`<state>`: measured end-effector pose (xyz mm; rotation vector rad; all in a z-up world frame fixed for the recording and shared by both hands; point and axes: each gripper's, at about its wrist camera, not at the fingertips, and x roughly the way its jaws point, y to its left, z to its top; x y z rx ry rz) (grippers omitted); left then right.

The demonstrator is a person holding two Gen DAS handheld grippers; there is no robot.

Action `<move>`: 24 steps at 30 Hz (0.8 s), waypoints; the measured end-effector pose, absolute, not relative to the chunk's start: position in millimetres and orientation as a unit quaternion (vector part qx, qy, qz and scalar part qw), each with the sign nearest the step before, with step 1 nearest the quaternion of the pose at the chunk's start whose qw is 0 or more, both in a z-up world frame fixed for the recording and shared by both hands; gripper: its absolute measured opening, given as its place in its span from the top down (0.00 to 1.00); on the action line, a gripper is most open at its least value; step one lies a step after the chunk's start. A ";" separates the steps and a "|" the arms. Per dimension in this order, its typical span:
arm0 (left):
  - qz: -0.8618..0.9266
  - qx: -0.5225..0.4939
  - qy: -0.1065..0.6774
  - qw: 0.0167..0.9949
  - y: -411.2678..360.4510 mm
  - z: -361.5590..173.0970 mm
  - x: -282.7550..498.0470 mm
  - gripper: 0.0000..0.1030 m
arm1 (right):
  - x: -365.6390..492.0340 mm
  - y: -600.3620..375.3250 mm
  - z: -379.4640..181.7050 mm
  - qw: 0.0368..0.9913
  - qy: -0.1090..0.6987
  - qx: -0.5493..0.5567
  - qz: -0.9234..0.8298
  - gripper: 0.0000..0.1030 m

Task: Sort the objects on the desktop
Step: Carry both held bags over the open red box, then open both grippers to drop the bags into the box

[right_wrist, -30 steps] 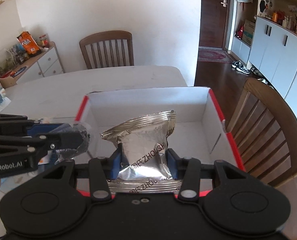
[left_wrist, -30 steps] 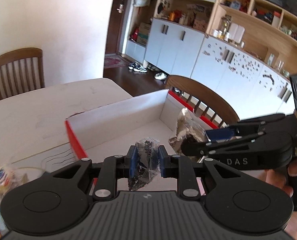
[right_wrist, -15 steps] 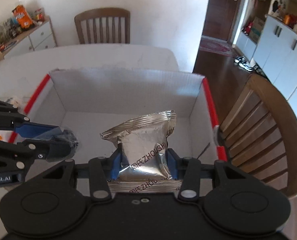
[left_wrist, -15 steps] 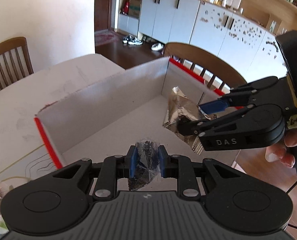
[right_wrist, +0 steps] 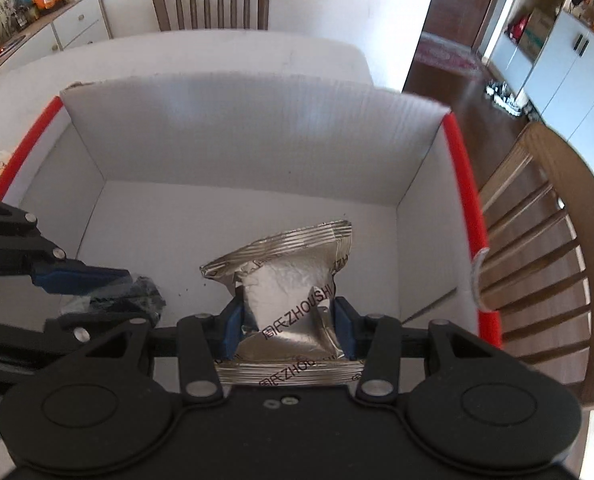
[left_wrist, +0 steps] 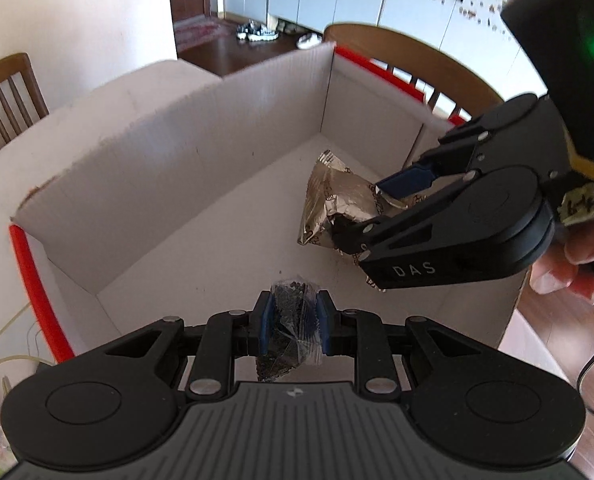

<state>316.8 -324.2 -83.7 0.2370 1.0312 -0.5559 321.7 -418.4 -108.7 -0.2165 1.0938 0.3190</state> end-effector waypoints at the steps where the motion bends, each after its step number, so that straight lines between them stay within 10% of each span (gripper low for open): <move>1: -0.260 0.113 0.490 0.824 -324.5 -85.7 317.6 0.79 | 322.4 -417.3 -109.1 0.834 0.519 -0.105 0.152 0.56; 24: -0.248 0.088 0.547 0.794 -322.1 -94.9 338.6 0.78 | 328.4 -420.8 -110.1 0.818 0.553 -0.092 0.127 0.43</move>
